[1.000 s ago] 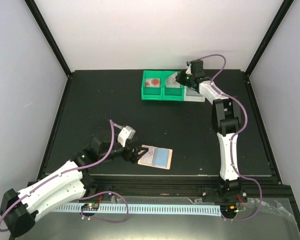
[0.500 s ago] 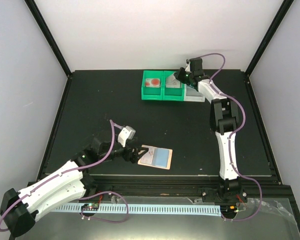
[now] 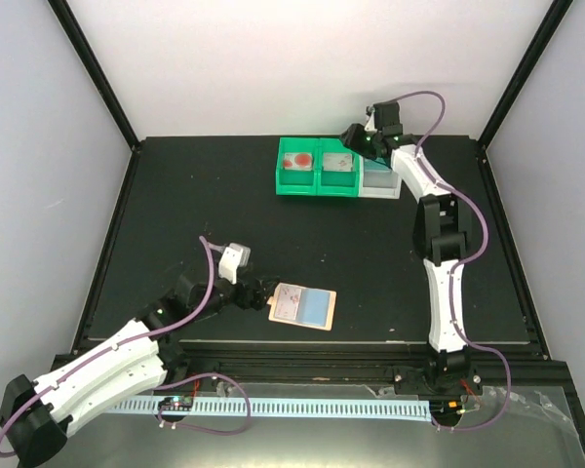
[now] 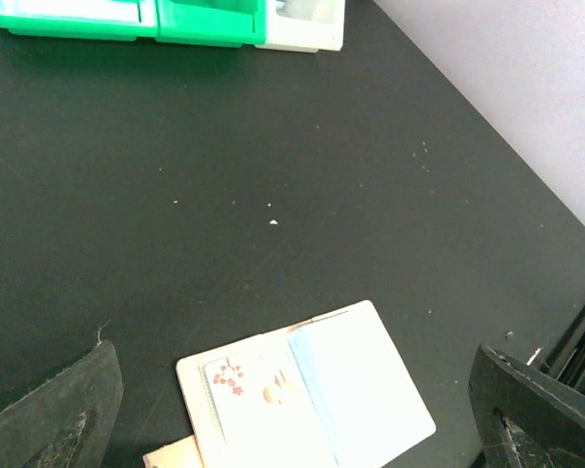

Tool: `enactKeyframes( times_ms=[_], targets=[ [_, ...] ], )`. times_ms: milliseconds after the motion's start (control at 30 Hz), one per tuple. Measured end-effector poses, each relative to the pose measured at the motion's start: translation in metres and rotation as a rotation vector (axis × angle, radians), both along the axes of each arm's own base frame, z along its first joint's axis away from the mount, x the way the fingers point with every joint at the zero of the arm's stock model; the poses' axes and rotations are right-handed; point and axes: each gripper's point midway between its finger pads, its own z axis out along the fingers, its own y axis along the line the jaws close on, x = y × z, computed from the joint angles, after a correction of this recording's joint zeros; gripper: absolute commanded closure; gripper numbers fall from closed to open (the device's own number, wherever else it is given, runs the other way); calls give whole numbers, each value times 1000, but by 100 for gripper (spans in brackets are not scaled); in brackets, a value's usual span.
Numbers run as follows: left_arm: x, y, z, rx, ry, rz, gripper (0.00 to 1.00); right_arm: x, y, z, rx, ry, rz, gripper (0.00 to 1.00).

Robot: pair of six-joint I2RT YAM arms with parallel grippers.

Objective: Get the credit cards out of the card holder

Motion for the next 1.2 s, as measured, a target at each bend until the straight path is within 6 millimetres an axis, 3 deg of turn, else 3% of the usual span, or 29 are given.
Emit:
enactKeyframes(
  times_ms=[167, 367, 700, 733, 1200],
  targets=[
    [1, -1, -6, 4, 27, 7, 2, -21, -2, 43, -4, -15, 21, 53],
    [-3, -3, -27, 37, 115, 0, 6, -74, -9, 79, -14, -1, 59, 53],
    [-7, 2, -58, 99, 241, 27, 18, -190, -24, 48, -23, 151, 120, 53],
    [-7, 2, -60, 103, 250, 30, 19, -209, -27, 43, -21, 170, 127, 54],
    [-5, 9, -115, 239, 394, 83, 32, -321, -24, 26, 18, 140, 212, 57]
  ],
)
